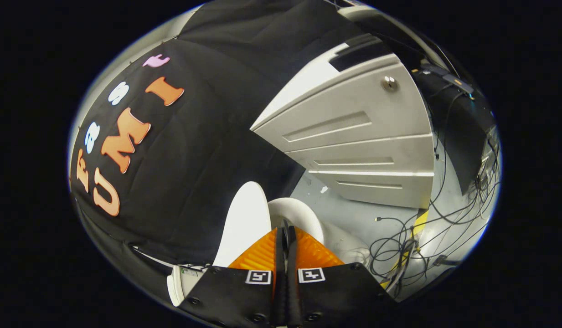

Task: Open the toilet lid.

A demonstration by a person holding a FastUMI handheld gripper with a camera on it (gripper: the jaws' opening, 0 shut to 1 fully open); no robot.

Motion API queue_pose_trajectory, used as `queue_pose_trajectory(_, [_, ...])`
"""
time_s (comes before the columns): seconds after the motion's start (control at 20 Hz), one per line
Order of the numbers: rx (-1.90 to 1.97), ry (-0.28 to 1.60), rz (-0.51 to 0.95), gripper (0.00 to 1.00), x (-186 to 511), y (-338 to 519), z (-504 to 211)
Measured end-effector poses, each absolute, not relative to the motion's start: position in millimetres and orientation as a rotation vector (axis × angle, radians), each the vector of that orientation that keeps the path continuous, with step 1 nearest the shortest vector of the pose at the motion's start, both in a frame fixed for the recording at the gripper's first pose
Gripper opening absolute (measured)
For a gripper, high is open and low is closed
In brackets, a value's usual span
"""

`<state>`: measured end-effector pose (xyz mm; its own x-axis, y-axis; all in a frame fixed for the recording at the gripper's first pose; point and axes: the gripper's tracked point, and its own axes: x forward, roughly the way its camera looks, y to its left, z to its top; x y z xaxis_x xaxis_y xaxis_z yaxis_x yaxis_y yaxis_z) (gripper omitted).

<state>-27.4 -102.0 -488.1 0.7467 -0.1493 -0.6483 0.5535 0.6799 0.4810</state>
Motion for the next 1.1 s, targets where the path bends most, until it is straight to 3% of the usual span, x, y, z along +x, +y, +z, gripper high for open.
queue_pose_trajectory(0.7, [0.417, 0.517, -0.205, 0.08, 0.8, -4.3, -352.5])
queue_pose_trajectory(1.1, [0.265, 0.483, -0.148, 0.08, 4.6, 43.8, -314.7])
